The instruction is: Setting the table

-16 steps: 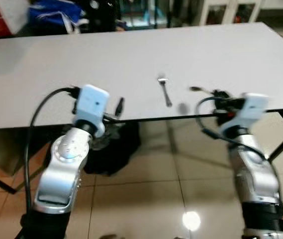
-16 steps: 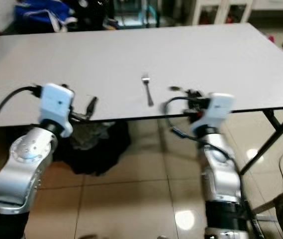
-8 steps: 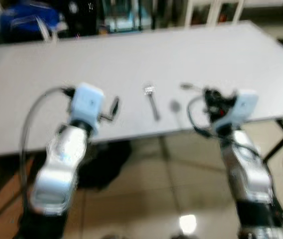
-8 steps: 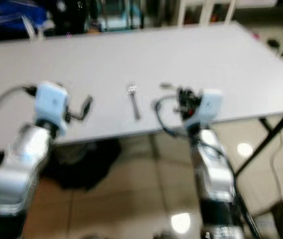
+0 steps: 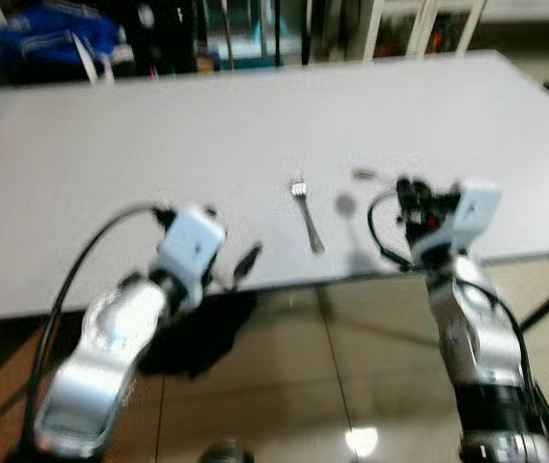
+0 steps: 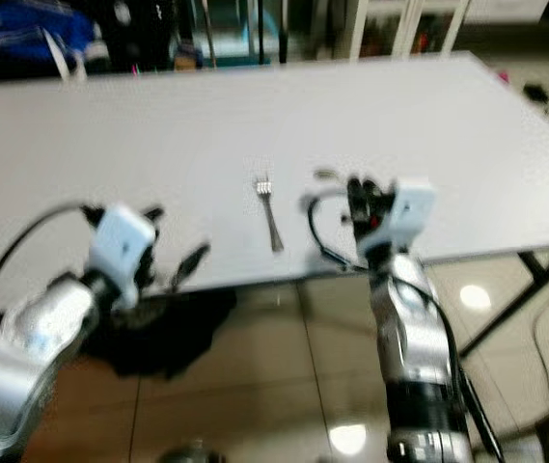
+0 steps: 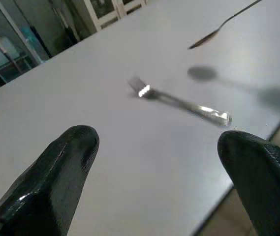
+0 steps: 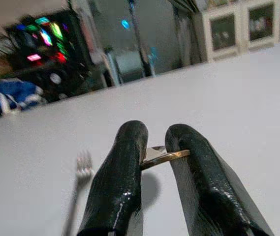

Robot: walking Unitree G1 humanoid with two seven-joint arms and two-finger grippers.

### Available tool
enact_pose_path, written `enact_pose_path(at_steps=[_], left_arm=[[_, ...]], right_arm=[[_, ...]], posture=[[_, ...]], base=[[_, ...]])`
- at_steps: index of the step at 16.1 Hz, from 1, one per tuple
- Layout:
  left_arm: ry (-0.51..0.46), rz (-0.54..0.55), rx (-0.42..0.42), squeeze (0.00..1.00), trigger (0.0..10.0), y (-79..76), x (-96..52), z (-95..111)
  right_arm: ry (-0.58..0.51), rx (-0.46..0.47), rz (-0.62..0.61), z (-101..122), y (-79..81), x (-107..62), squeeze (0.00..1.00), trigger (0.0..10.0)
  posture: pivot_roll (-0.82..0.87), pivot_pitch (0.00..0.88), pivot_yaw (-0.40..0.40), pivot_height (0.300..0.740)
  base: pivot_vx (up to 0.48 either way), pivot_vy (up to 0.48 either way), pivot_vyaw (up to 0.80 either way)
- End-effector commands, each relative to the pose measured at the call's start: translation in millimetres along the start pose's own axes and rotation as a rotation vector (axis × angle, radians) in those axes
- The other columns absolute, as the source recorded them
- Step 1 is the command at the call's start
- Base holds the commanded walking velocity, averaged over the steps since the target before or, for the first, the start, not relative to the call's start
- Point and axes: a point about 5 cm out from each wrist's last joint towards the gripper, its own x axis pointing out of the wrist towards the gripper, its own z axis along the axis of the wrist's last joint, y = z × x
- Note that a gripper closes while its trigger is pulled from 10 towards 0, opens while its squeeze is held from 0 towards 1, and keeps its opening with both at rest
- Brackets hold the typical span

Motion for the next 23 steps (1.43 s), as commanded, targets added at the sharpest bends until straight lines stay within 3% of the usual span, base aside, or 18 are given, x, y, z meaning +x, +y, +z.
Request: enact_pose_path(at_steps=[1, 4, 10, 16, 23], left_arm=[[-0.002, 0.014, 0.04, 0.0, 10.0, 7.6, -5.9, 1.4], [0.036, 0.009, 0.046, 0.0, 10.0, 21.4, -25.6, -7.6], [0.073, -0.006, 0.006, 0.0, 10.0, 19.4, -52.6, -16.3], [0.07, -0.005, -0.018, 0.0, 10.0, 15.2, -61.4, -12.3], [0.054, -0.051, -0.031, 0.0, 10.0, 10.5, -57.0, -6.6]], right_arm=[[-0.041, -0.007, 0.031, 6.9, 6.3, 6.4, 0.0, 10.0], [-0.021, -0.024, 0.072, -3.1, 15.2, 13.3, 0.0, 10.0], [0.008, -0.024, 0.096, -17.9, 25.0, 25.1, 0.0, 10.0], [0.03, -0.007, 0.092, -27.9, 31.5, 37.4, 0.0, 10.0], [0.118, 0.04, 0.094, -47.0, 40.9, 41.9, 0.0, 10.0]], posture=[[0.07, 0.034, 0.017, 0.74], [0.08, 0.059, 0.005, 0.74], [0.14, 0.104, -0.023, 0.74], [0.17, 0.124, -0.029, 0.74], [0.16, 0.133, -0.002, 0.74]], base=[[0.0, 0.0, 0.0], [0.0, 0.0, 0.0], [0.0, 0.0, 0.0], [0.0, 0.0, 0.0], [0.0, 0.0, 0.0]])
